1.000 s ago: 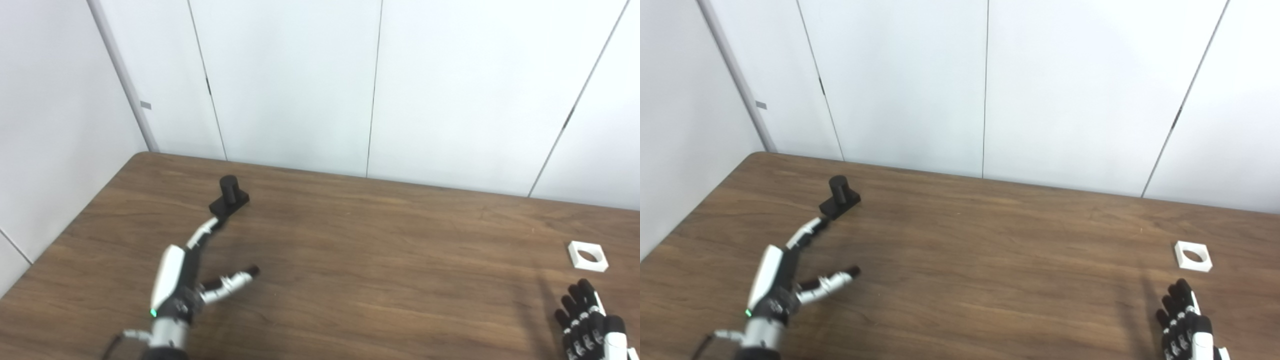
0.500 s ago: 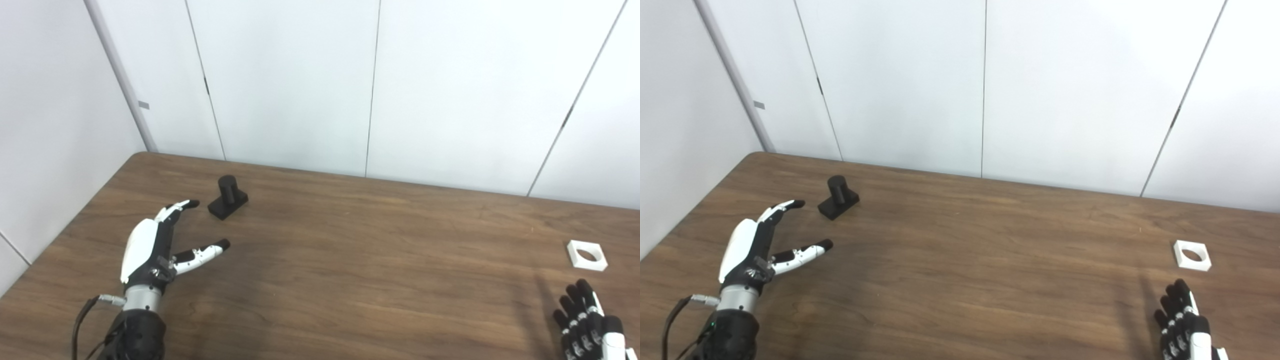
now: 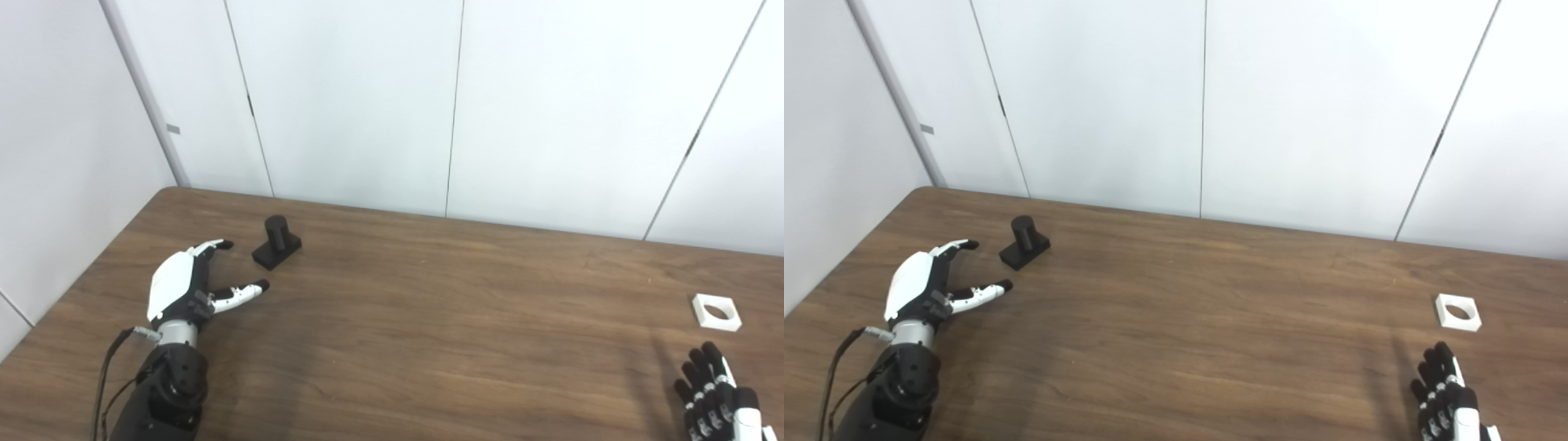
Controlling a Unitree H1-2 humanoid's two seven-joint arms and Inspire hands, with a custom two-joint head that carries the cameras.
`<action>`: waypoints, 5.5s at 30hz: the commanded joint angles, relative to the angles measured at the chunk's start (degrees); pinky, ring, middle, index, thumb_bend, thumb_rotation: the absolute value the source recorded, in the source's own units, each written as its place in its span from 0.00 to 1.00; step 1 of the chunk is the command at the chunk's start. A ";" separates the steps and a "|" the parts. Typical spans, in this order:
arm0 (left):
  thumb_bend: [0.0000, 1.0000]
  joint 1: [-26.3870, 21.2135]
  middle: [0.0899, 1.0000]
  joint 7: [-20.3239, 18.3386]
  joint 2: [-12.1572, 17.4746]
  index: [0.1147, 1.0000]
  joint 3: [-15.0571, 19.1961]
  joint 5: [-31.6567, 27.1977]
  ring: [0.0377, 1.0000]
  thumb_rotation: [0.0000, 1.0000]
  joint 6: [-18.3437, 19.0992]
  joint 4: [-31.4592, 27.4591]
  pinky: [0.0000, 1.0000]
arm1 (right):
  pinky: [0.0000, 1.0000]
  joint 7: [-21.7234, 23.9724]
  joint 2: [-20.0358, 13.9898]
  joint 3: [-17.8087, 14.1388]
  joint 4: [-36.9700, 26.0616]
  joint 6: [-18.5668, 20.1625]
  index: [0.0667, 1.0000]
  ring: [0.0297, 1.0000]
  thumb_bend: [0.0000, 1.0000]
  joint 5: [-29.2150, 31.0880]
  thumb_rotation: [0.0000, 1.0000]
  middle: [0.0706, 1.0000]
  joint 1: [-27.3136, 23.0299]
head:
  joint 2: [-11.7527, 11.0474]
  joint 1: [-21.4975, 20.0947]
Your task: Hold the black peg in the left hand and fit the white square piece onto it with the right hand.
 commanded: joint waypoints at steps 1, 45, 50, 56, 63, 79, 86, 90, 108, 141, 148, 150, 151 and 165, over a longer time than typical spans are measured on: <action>0.86 -3.73 0.88 2.24 2.34 0.79 -0.66 1.79 0.94 0.39 -1.23 0.52 1.00 | 1.00 -0.21 -0.04 0.14 -0.09 0.61 0.99 1.00 0.49 -0.20 1.00 0.99 1.39 | 0.07 0.02; 0.81 -17.78 0.89 1.64 4.24 0.72 -11.89 4.98 0.97 0.41 8.81 16.15 1.00 | 1.00 -0.23 0.20 0.51 -0.01 -0.08 0.97 0.99 0.52 -0.66 1.00 0.98 1.76 | 0.43 -0.61; 0.81 -18.09 0.89 1.53 4.05 0.69 -11.97 4.62 0.97 0.39 9.05 16.26 1.00 | 1.00 -0.08 0.28 0.48 -0.04 -0.22 0.97 0.99 0.50 -0.30 1.00 0.98 1.71 | 0.50 -0.80; 0.81 -18.21 0.88 1.44 4.06 0.64 -12.07 4.31 0.96 0.38 8.93 16.56 1.00 | 1.00 -0.30 0.27 0.57 -0.27 -0.12 0.97 0.99 0.51 -0.86 1.00 0.97 1.72 | 0.56 -0.84; 0.81 -18.23 0.87 1.57 3.87 0.60 -11.77 3.90 0.96 0.34 9.20 16.87 1.00 | 1.00 -0.38 0.26 0.64 -0.50 0.05 0.97 0.99 0.50 -1.04 1.00 0.97 1.80 | 0.83 -0.77; 0.52 -17.43 0.79 4.53 4.26 0.42 -11.10 2.87 0.90 0.05 5.54 17.87 1.00 | 1.00 0.08 -0.02 0.55 -0.69 0.32 0.98 1.00 0.51 -0.28 1.00 0.98 1.91 | 1.23 -0.88; 0.52 -17.23 0.76 4.42 4.71 0.42 -11.60 3.27 0.87 0.05 4.86 17.74 1.00 | 1.00 -0.30 0.11 0.57 -0.86 0.45 0.97 1.00 0.50 -0.73 1.00 0.98 1.86 | 1.55 -0.99; 0.52 -17.08 0.75 4.13 4.70 0.42 -11.77 3.30 0.86 0.05 5.04 17.43 1.00 | 1.00 -0.25 0.19 0.57 -0.93 0.64 0.98 1.00 0.51 -0.42 1.00 0.98 1.81 | 1.58 -1.28; 0.52 -7.29 0.76 -1.64 0.97 0.42 -14.32 3.26 0.86 0.05 5.87 -1.14 1.00 | 1.00 -0.84 0.54 0.87 -1.01 0.43 0.96 0.98 0.55 -1.17 1.00 0.96 1.63 | 2.55 -2.95; 0.52 11.52 0.78 -10.75 -8.13 0.42 -27.90 18.89 0.89 0.05 -0.33 -26.91 1.00 | 1.00 -3.98 2.26 5.07 -3.32 2.49 0.96 0.95 0.52 -2.73 1.00 0.95 -0.12 | 6.14 -10.65; 0.52 13.35 0.79 -12.32 -9.51 0.42 -29.35 19.46 0.90 0.05 -2.50 -26.44 1.00 | 1.00 -4.79 2.30 5.80 -5.17 3.64 0.96 0.94 0.51 -2.70 1.00 0.94 -0.06 | 7.88 -12.40; 0.52 13.69 0.79 -12.63 -9.52 0.42 -29.99 19.89 0.90 0.05 -3.26 -26.16 1.00 | 1.00 -4.98 2.21 5.94 -5.74 4.06 0.96 0.95 0.51 -3.12 1.00 0.94 -0.09 | 8.56 -13.01; 0.52 13.80 0.79 -12.73 -9.50 0.42 -30.21 20.07 0.90 0.05 -3.48 -26.13 1.00 | 1.00 -5.06 2.18 5.99 -6.00 4.28 0.96 0.95 0.51 -3.34 1.00 0.94 -0.08 | 8.76 -13.15; 0.52 14.26 0.79 -15.68 -10.07 0.42 -32.36 20.61 0.91 0.05 -4.58 -25.88 1.00 | 0.98 -6.93 2.06 5.17 -9.40 8.39 0.94 0.94 0.51 -4.72 1.00 0.94 -1.05 | 10.76 -15.72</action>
